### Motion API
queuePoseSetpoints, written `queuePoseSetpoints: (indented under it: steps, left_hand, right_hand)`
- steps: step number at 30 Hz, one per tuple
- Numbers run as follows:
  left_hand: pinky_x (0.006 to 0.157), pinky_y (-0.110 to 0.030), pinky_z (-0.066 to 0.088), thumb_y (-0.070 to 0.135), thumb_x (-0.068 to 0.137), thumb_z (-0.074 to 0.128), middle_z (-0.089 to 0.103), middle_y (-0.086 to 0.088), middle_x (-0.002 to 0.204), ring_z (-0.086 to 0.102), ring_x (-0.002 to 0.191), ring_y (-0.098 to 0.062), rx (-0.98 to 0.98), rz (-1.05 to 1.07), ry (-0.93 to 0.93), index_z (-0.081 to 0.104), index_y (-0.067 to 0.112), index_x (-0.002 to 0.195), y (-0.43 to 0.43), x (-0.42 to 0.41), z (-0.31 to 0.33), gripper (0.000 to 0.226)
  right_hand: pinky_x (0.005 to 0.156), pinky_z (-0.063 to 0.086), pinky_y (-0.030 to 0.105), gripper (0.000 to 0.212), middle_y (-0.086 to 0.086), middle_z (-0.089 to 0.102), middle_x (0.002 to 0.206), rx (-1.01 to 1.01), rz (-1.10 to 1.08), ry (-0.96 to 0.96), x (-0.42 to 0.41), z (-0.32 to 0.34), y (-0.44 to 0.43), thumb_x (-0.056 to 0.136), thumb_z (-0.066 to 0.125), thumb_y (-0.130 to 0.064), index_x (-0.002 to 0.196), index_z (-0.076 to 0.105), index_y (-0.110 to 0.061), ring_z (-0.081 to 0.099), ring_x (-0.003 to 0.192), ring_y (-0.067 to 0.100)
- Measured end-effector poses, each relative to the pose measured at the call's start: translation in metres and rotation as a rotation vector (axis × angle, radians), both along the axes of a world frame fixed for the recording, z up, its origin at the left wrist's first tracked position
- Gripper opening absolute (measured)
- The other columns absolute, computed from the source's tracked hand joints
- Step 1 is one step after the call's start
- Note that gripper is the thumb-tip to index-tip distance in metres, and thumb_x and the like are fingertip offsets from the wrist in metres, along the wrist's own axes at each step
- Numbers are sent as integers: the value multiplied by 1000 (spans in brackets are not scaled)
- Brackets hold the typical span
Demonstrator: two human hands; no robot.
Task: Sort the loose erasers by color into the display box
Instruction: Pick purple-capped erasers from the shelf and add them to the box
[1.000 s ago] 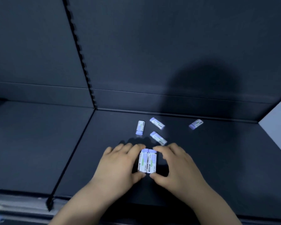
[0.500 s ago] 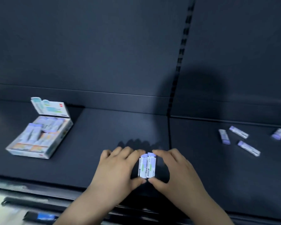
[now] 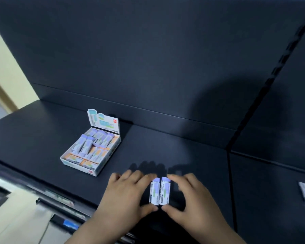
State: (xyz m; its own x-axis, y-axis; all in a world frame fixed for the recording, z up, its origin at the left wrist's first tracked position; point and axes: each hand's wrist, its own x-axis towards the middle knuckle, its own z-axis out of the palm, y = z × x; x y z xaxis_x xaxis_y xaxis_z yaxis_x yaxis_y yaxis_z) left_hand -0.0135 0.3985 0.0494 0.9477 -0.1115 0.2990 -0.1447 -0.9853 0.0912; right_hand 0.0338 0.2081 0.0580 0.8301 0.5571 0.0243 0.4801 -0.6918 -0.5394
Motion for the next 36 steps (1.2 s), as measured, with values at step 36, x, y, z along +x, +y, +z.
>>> queuePoseSetpoints:
  steps: [36]
  left_hand:
    - [60,-29,45,77,49,53,58,13,84,60,71,-11,49,-294,-81,64,29,113,256,82,5,81]
  right_hand:
    - [95,40,20,81,-17,34,110,8,-479,58,16,5,226,76,65,-57,143,23,-42,45,113,6]
